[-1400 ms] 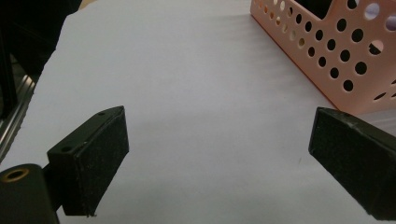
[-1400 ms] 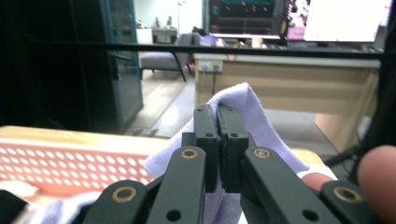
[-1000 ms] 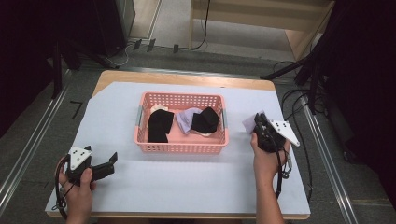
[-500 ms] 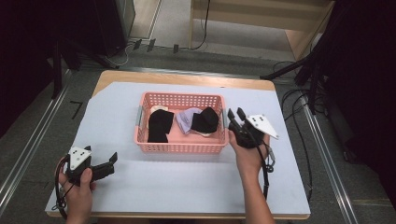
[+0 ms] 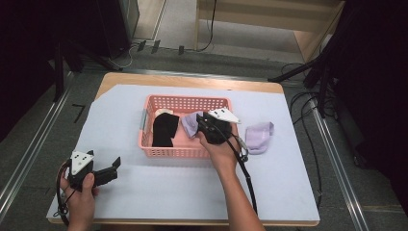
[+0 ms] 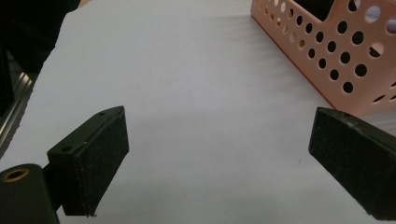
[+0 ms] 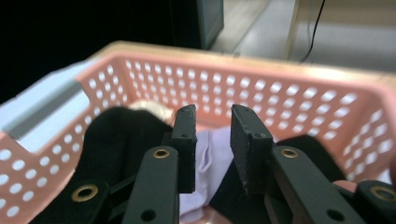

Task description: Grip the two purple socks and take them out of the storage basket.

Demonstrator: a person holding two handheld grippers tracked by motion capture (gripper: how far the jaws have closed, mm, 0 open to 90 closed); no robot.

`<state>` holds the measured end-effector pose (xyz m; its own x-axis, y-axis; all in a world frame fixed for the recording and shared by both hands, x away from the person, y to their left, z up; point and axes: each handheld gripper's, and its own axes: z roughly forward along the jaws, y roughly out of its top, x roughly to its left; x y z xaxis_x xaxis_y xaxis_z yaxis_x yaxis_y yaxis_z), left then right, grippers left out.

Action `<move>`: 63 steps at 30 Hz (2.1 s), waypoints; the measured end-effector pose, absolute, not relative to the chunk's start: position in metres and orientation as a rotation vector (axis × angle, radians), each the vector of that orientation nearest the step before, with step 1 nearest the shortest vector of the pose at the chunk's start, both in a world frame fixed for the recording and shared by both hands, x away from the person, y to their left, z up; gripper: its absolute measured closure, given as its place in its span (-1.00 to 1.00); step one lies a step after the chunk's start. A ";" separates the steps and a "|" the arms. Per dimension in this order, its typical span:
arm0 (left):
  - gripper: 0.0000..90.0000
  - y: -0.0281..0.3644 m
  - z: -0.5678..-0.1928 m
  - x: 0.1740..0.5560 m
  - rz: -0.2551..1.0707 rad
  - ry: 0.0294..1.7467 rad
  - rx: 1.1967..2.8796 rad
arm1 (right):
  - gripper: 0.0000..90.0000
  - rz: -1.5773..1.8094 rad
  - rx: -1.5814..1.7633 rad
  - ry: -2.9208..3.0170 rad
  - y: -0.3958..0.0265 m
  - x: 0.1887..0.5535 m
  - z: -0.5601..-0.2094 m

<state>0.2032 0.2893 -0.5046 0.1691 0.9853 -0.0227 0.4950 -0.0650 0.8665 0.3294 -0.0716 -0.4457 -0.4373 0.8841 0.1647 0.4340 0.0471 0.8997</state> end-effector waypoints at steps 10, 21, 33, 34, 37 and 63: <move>-0.87 0.289 -0.505 0.203 0.803 1.431 1.676 | 0.55 1.198 1.494 2.042 -0.050 0.349 -0.461; -0.87 0.289 -0.505 0.203 0.804 1.428 1.680 | 0.54 0.953 1.689 2.171 -0.037 0.366 -0.465; -0.88 0.289 -0.505 0.204 0.804 1.429 1.675 | 0.97 0.873 1.605 2.258 -0.029 0.369 -0.464; -0.87 0.289 -0.505 0.203 0.805 1.436 1.673 | 0.97 0.906 1.585 2.250 -0.029 0.366 -0.463; -0.88 0.289 -0.505 0.204 0.803 1.434 1.672 | 0.97 1.024 1.548 2.230 -0.032 0.360 -0.460; -0.87 0.289 -0.505 0.204 0.805 1.430 1.681 | 0.95 1.162 1.546 2.000 -0.070 0.340 -0.414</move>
<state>0.2036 0.2888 -0.5048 0.1692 0.9855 -0.0157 0.4976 -0.0716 0.8645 0.3398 -0.0699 -0.4138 -0.3386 0.9201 0.1967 0.6265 0.0644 0.7768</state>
